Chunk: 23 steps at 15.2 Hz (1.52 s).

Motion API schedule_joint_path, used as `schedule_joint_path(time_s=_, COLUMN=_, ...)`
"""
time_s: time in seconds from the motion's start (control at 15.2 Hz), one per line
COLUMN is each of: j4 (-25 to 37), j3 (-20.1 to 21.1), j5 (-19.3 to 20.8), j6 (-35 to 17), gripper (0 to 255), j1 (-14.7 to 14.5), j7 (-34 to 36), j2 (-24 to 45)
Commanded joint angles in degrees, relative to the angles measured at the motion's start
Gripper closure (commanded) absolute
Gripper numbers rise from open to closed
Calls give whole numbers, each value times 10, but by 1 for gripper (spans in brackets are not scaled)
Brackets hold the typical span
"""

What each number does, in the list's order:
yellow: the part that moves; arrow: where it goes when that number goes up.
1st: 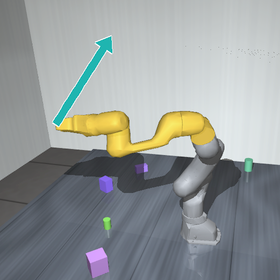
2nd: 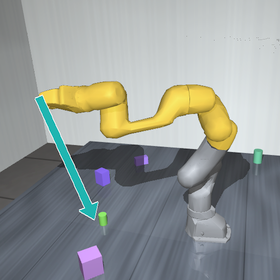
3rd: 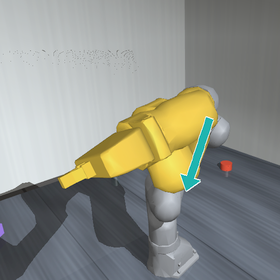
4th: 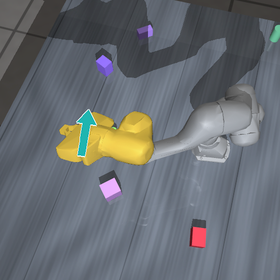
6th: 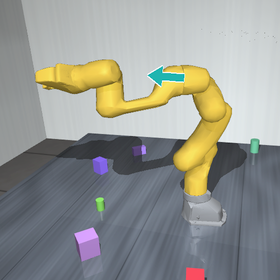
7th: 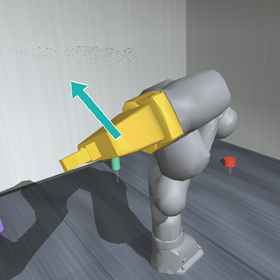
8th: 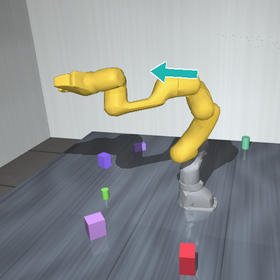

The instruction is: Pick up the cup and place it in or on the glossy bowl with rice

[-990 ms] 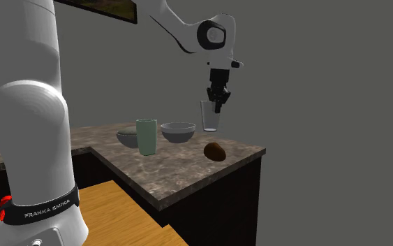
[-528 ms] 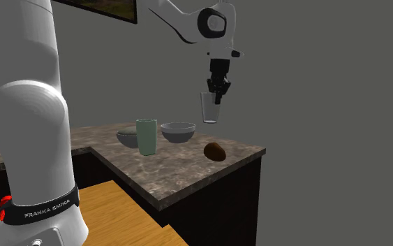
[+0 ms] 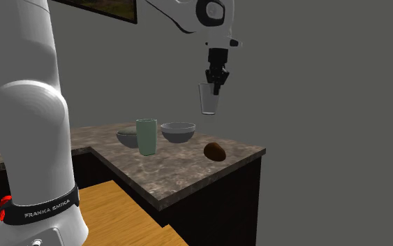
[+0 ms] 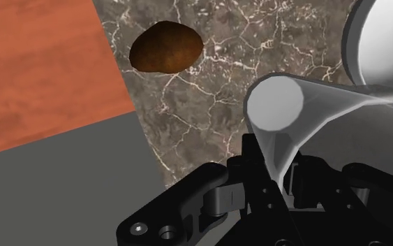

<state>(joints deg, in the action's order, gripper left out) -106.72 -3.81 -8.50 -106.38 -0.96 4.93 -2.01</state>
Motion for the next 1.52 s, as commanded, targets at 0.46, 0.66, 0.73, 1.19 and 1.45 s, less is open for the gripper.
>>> schedule_joint_path(time_s=0.46, j4=-110, j3=55, j5=-1, j6=-7, gripper=255, j1=-42, j7=95, j2=-116)
schedule_joint_path(time_s=0.66, j4=-139, j3=78, j5=-7, j6=-7, gripper=255, j1=-56, j7=131, j2=-151)
schedule_joint_path(time_s=0.73, j4=-148, j3=86, j5=-10, j6=-7, gripper=255, j1=-61, j7=143, j2=-161)
schedule_joint_path(time_s=1.19, j4=-188, j3=145, j5=-32, j6=0, gripper=255, j1=-97, j7=230, j2=-222)
schedule_joint_path(time_s=1.45, j4=-196, j3=182, j5=-48, j6=5, gripper=255, j1=-118, j7=282, j2=-245)
